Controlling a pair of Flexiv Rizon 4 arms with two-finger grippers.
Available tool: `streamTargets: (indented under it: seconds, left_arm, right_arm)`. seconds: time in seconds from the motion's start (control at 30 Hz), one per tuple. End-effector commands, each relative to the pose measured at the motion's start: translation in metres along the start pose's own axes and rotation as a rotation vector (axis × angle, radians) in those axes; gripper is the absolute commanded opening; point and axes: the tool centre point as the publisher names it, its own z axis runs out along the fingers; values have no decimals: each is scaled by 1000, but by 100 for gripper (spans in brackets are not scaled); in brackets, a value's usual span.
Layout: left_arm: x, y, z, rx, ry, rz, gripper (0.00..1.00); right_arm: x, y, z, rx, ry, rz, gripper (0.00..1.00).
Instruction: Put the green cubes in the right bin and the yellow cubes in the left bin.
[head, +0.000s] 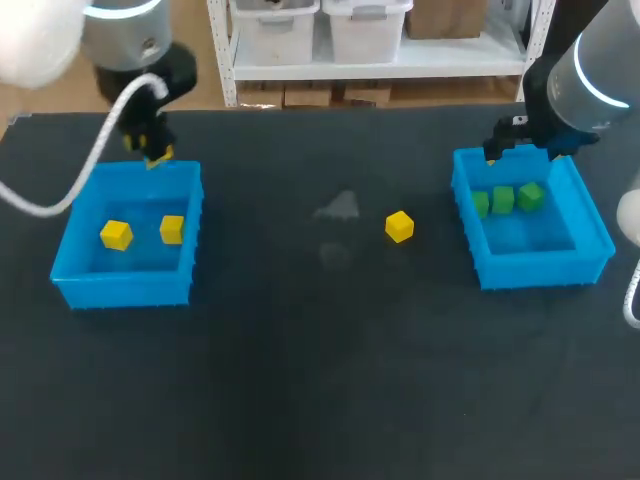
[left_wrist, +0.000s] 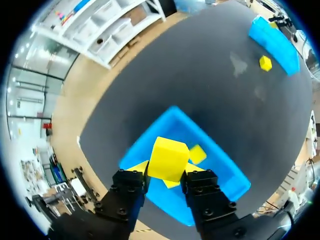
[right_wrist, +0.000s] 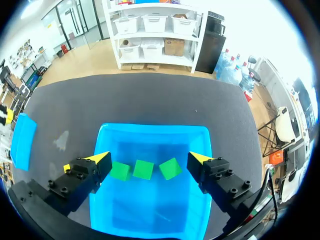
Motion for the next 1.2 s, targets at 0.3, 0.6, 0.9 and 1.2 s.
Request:
streamTargets:
  seconds: [0.3, 0.6, 0.9, 1.2]
  left_arm:
    - [40, -11, 19, -3, -121, 30, 100]
    - [-27, -16, -8, -12, -191, 207, 100]
    - [-107, -65, -27, -47, -269, 386, 100]
    - [-170, -126, -40, 31, -308, 384, 100]
  right_arm:
    - [1, 0, 0, 2, -3, 1, 100]
    - [1, 0, 0, 2, -3, 1, 100]
    - [1, 0, 0, 2, -3, 1, 100]
    - [1, 0, 0, 2, -3, 1, 100]
